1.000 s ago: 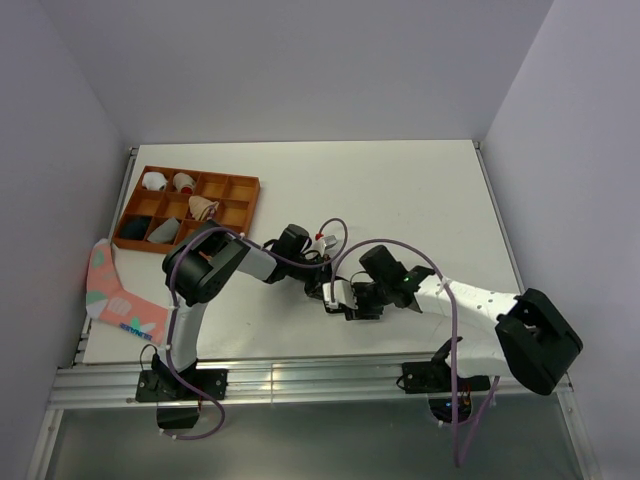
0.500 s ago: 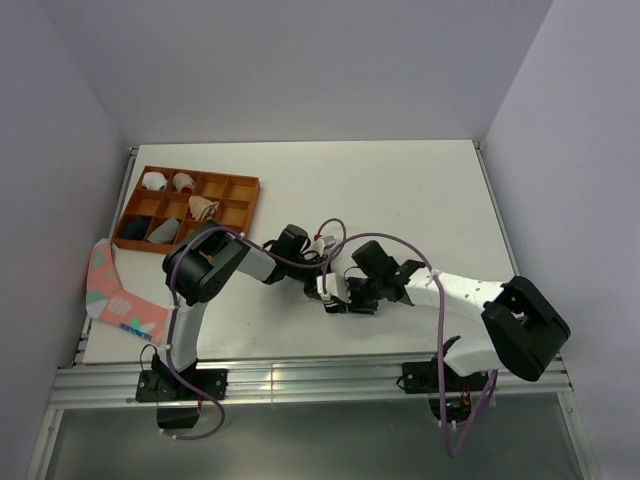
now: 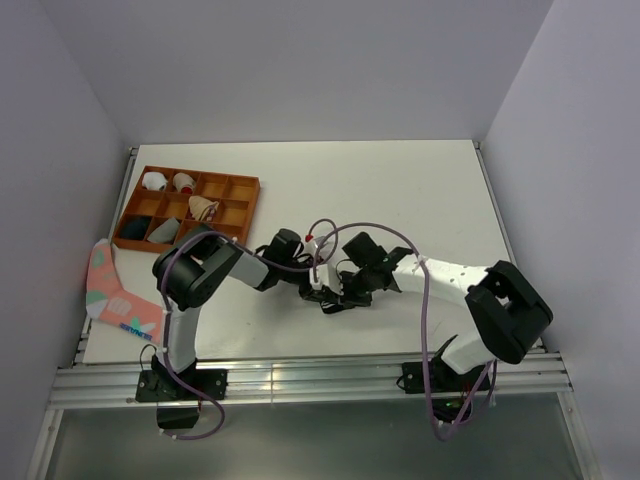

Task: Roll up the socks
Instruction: Roll the sock at the center of the board.

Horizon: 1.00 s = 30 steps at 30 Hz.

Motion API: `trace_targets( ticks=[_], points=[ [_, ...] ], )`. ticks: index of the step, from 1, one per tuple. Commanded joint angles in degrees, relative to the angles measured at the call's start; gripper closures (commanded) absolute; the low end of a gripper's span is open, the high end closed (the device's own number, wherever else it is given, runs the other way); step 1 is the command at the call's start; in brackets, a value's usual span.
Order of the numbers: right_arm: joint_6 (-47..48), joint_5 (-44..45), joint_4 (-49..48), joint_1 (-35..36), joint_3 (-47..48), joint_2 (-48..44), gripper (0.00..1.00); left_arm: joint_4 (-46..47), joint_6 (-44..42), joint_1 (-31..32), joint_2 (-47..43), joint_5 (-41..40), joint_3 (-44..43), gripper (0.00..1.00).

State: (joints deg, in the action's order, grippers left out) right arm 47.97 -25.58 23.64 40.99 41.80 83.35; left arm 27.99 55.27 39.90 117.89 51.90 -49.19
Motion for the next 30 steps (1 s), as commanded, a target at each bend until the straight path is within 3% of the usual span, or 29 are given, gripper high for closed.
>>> trace_targets(
  ticks=[1,5,8,22,30],
  points=[
    [-2.2,-2.3,4.8,-0.2,1.2,2.6,0.90,2.9,0.4,-1.0,-2.8,-9.1,4.0,0.91],
    [-3.5,-4.1,7.3,-0.4,2.1,3.7,0.91,13.2,3.9,-1.4,-4.9,-11.1,9.3,0.84],
    [-3.4,-4.5,9.7,-0.4,3.5,5.4,0.91,15.5,3.1,-1.4,-6.6,-13.3,10.1,0.79],
    [-2.8,-8.2,18.5,-2.8,11.1,12.1,0.91,36.0,8.0,-3.7,-11.4,-20.2,21.5,0.74],
    [-2.1,-10.2,23.4,-4.4,15.4,16.2,0.91,34.7,5.6,-3.8,-18.4,-26.8,27.2,0.75]
  ],
)
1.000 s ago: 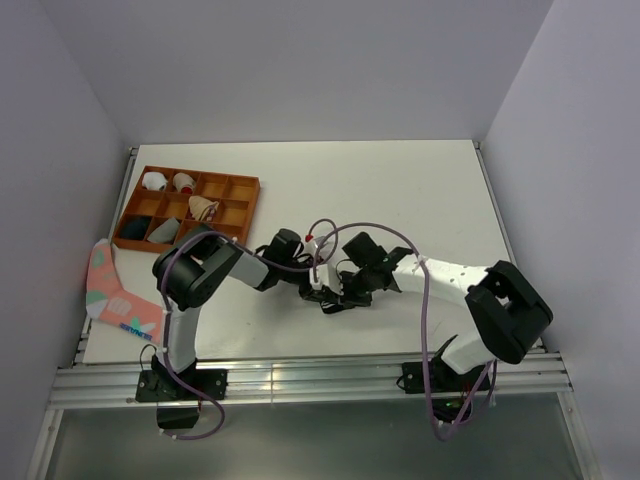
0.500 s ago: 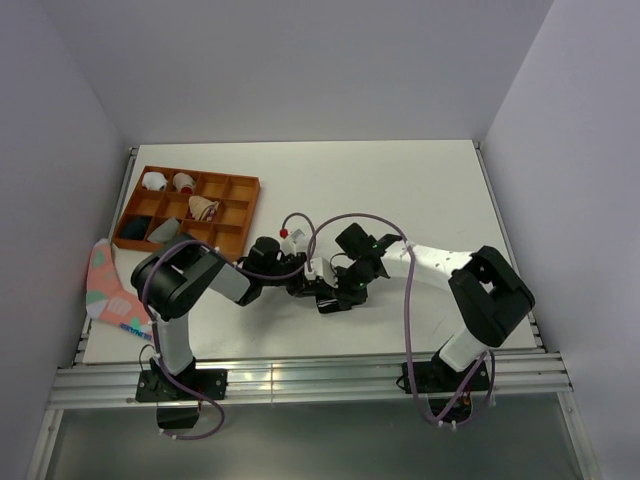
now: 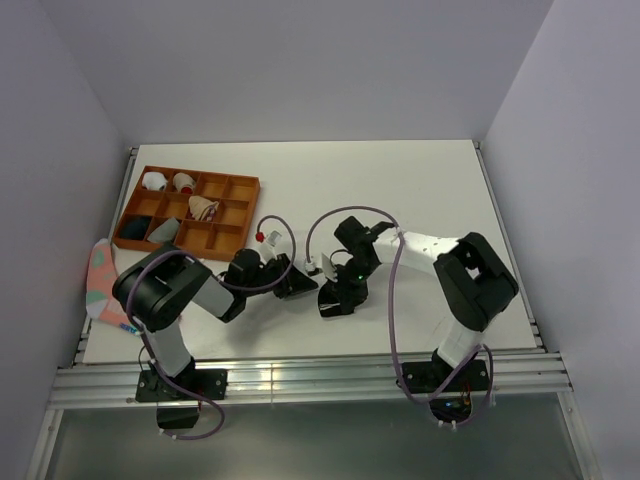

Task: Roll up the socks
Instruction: Roll the sock at the center of the board.

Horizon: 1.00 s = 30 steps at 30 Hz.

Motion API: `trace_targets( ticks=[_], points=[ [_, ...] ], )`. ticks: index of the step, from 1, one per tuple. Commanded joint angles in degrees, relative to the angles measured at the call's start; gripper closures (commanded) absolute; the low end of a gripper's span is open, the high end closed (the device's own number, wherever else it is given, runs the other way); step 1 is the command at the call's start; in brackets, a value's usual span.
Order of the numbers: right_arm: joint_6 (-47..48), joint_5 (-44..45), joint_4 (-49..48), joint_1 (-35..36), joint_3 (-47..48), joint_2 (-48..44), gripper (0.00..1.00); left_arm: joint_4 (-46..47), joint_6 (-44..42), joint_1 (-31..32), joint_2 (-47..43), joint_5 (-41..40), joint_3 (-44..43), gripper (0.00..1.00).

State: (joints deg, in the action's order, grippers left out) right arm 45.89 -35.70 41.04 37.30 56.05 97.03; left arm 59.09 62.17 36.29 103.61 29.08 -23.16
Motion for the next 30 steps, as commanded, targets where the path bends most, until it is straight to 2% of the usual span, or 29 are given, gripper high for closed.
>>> trace_targets(
  ticks=[1,7,11,14,18,26,30],
  points=[
    [0.1,-0.6,6.7,-1.3,1.5,3.0,0.91,2.4,-1.7,-0.3,-4.7,-5.0,1.8,0.76],
    [0.6,-2.5,12.1,-3.2,7.0,8.2,0.91,1.6,-3.7,0.1,-9.5,-9.5,6.4,0.80],
    [2.0,-4.8,17.9,-5.4,12.9,14.2,0.91,4.8,-6.5,1.9,-13.7,-14.7,10.4,0.78],
    [2.1,-4.9,21.3,-6.5,18.2,17.8,0.91,0.0,-12.1,7.5,-17.4,-21.2,9.5,0.78],
    [1.1,-4.5,22.9,-7.2,21.3,20.6,0.91,-6.2,-18.6,14.3,-19.8,-24.9,6.3,0.75],
    [0.1,-4.2,23.3,-7.2,23.0,23.2,0.91,-12.2,-29.4,16.4,-16.9,-23.7,-0.2,0.69],
    [-0.2,-4.0,23.3,-7.2,23.3,23.5,0.91,-11.5,-32.2,17.0,-14.5,-20.9,-2.1,0.66]
  ],
)
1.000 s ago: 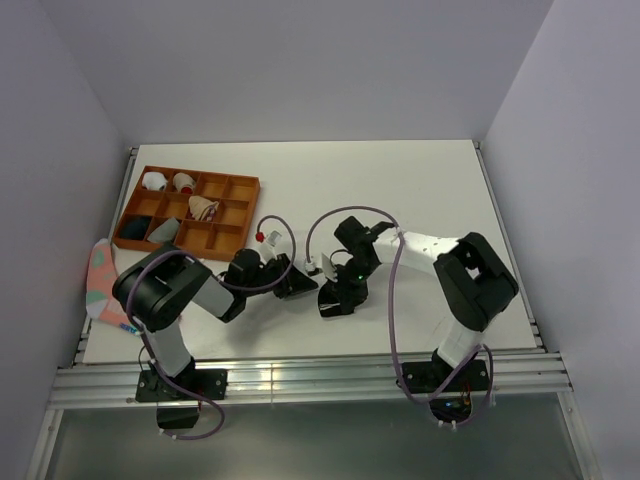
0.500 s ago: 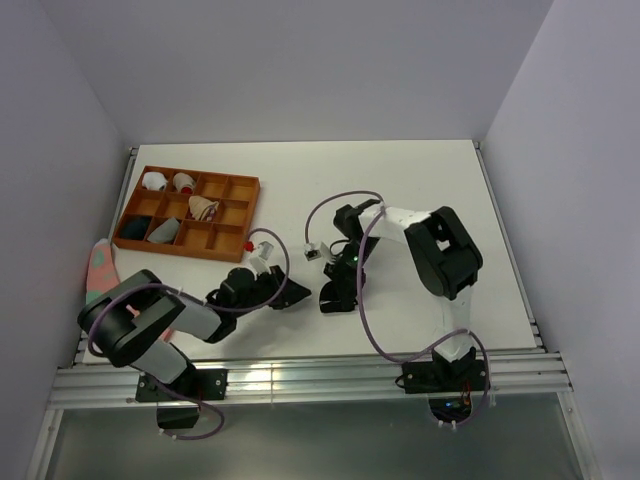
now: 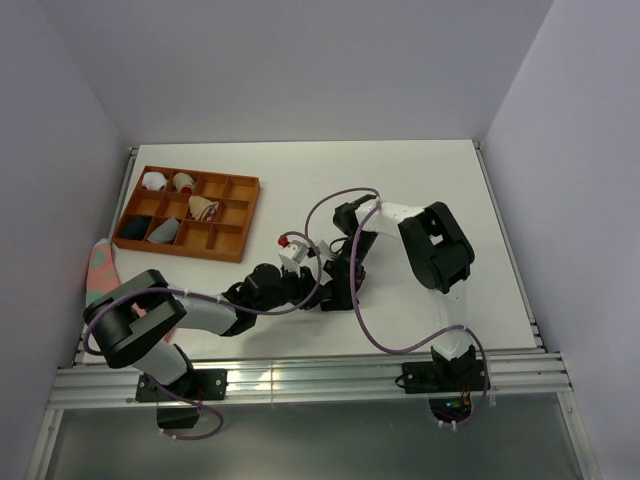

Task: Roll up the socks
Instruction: Roll the sock at the center of the board.

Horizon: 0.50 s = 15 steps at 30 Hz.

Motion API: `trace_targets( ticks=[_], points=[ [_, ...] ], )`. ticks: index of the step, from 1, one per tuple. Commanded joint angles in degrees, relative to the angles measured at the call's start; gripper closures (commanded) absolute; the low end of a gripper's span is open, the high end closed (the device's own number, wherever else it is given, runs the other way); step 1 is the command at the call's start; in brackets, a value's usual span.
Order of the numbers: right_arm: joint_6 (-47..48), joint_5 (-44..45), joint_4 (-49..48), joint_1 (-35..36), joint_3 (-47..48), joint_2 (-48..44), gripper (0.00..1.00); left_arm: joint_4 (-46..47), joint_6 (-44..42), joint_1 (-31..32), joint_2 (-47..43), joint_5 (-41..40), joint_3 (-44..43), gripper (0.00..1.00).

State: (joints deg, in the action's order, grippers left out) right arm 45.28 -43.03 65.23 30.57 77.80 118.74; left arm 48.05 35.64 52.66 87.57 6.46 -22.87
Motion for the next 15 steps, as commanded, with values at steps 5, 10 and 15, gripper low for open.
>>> trace_targets(
  ticks=[5,10,15],
  points=[
    [0.3,3.6,-0.6,-0.5,1.9,2.2,0.91,-1.5,-7.8,1.4,4.4,2.9,-4.2,0.66],
    [0.3,3.7,-0.8,-0.4,1.7,2.5,0.91,-1.6,-8.6,1.7,6.5,5.1,-5.4,0.64],
    [0.0,3.6,-0.9,-0.5,1.9,2.7,0.91,-2.4,-8.9,2.9,8.8,5.7,-6.5,0.63]
  ],
)
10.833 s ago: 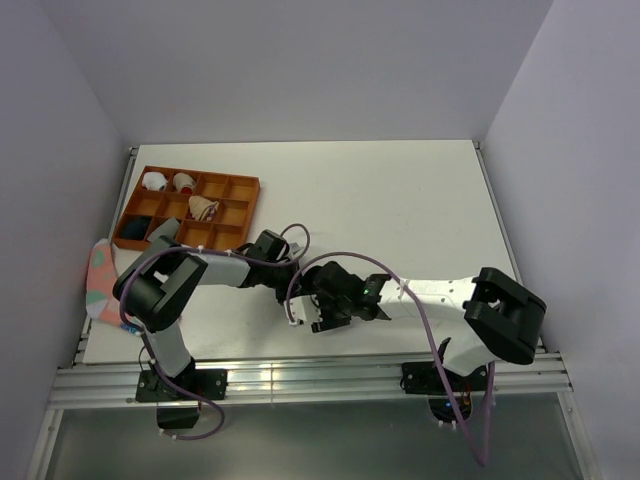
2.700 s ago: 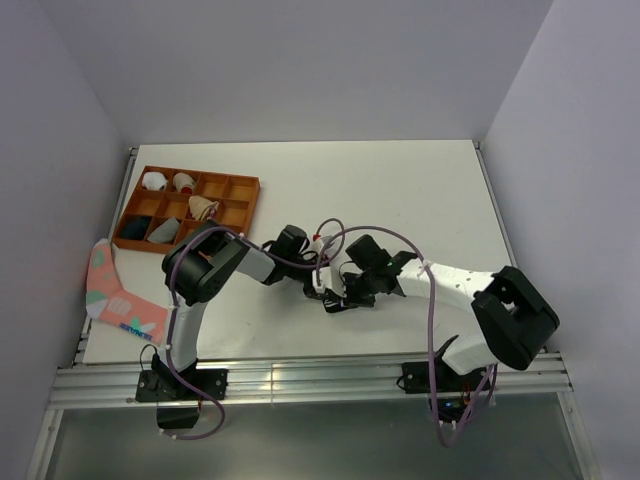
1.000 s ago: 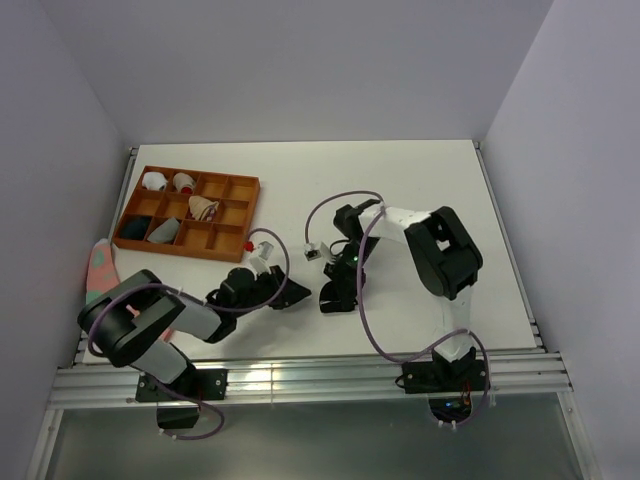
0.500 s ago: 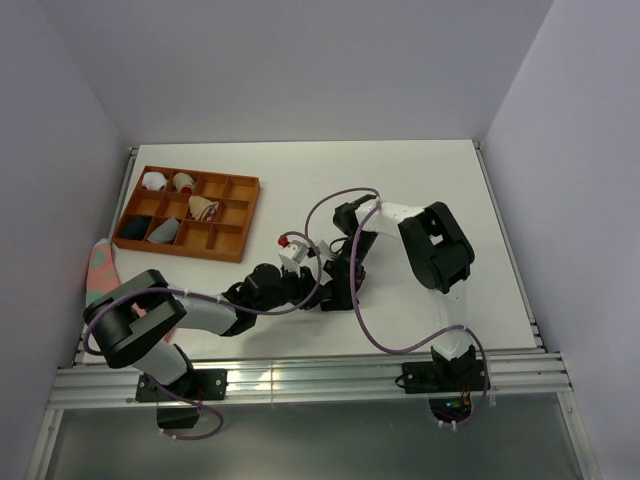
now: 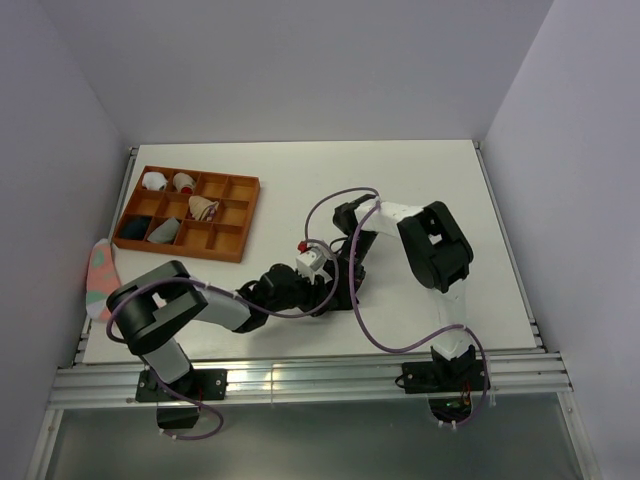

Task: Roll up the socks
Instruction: Roll the sock at the center of the board.

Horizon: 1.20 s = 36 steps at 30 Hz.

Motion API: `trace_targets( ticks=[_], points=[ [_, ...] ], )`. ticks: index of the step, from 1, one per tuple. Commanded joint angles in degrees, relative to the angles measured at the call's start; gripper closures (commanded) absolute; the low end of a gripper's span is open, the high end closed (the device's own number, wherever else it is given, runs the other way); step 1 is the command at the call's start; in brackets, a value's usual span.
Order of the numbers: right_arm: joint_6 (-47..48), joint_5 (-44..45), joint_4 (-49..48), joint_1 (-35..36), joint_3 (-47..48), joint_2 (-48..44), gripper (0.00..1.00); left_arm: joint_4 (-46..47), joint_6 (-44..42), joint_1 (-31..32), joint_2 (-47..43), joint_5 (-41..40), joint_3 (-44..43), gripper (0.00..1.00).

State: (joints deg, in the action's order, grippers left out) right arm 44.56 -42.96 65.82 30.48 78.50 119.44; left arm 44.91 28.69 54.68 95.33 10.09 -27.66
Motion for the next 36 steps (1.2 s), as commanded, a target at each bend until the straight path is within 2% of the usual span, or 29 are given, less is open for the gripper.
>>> trace_targets(
  ticks=[1,7,9,15,17,23,29,32,36],
  points=[
    [0.6,3.6,-1.5,-0.4,1.2,2.0,0.91,0.8,-1.8,0.9,1.3,2.0,-1.7,0.63],
    [0.5,3.5,-1.5,-0.4,1.3,2.0,0.91,-0.1,-1.4,1.0,3.0,1.2,-1.9,0.62],
    [0.1,3.5,-2.0,-0.4,1.1,1.8,0.91,-1.1,-1.3,1.0,4.2,0.6,-2.7,0.66],
    [-1.0,3.2,-4.5,-0.4,-0.6,0.0,0.88,-1.9,0.4,1.1,7.8,0.3,-3.8,0.91],
    [-1.9,3.6,-5.6,-0.4,-1.8,-0.7,0.82,-2.1,1.3,1.1,8.6,-0.1,-4.0,1.00],
    [-6.2,4.8,-11.3,-1.0,-4.5,-6.0,0.60,-4.2,6.1,1.1,10.6,-2.0,-3.5,1.00],
    [-10.8,7.2,-16.2,-3.5,-6.9,-11.5,0.53,-6.7,11.5,1.1,10.8,-1.7,-2.4,1.00],
    [-11.9,7.5,-17.1,-6.4,-7.6,-13.3,0.52,-3.7,13.2,1.0,9.7,0.4,-0.1,1.00],
    [-11.4,8.7,-18.6,-9.7,-10.9,-16.6,0.52,-5.9,14.2,0.0,10.1,2.4,-1.2,1.00]
  ],
)
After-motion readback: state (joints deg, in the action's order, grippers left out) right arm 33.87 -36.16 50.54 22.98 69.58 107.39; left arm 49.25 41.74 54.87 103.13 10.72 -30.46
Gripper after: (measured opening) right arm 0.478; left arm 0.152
